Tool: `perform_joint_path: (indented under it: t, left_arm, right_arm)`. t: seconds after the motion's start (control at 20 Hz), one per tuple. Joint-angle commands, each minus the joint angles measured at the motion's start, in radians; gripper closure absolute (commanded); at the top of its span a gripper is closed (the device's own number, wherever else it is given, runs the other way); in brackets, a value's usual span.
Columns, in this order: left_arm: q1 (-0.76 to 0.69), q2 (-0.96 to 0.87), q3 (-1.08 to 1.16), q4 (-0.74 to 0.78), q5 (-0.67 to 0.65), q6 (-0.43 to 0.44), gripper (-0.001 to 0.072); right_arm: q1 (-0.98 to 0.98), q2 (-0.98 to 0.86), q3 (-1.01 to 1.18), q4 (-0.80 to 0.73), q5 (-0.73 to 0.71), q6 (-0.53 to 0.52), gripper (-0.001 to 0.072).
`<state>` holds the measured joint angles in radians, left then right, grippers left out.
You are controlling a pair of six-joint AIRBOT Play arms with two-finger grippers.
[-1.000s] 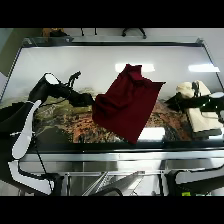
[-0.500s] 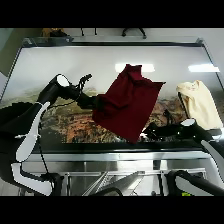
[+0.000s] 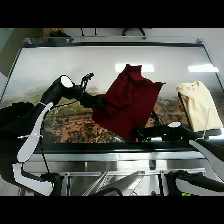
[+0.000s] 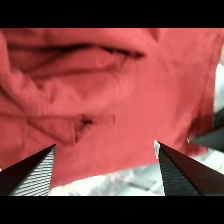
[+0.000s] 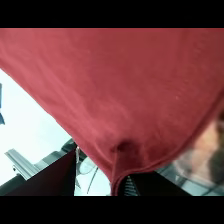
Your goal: Fold the shirts.
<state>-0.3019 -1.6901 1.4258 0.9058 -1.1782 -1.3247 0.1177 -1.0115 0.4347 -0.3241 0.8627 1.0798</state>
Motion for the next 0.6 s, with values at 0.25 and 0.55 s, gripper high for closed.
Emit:
perform_joint_path:
  t: [0.25,0.55]
  left_arm:
    - [-0.047,-0.122,0.006,0.019,0.103,-0.078,0.0001]
    - [-0.047,-0.193,0.142,0.027,0.092,-0.109,0.0273]
  right_arm:
    - [0.01,-0.008,0.0,0.042,0.011,-0.047,0.0353]
    - [0.01,-0.008,0.0,0.042,0.043,-0.063,0.0361]
